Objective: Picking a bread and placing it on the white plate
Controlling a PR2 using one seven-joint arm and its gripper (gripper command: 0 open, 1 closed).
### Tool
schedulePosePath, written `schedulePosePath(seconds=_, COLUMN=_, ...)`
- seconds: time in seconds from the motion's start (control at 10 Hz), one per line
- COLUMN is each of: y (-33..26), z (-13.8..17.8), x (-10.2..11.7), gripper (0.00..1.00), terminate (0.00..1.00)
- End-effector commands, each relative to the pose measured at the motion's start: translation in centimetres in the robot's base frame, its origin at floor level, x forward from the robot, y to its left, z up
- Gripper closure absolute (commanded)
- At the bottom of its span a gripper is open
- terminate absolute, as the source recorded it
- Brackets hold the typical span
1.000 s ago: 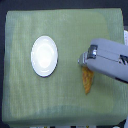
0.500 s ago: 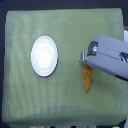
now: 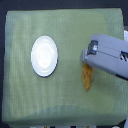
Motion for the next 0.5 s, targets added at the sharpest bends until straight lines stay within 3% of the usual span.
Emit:
schedulePosePath(seconds=0.0, y=1.4, z=8.1, x=1.5, gripper=1.00, terminate=0.00)
schedulePosePath(seconds=0.2, y=1.7, z=14.5, x=4.3, gripper=1.00, terminate=0.00)
schedulePosePath(seconds=0.4, y=3.6, z=16.8, x=5.4, gripper=1.00, terminate=0.00)
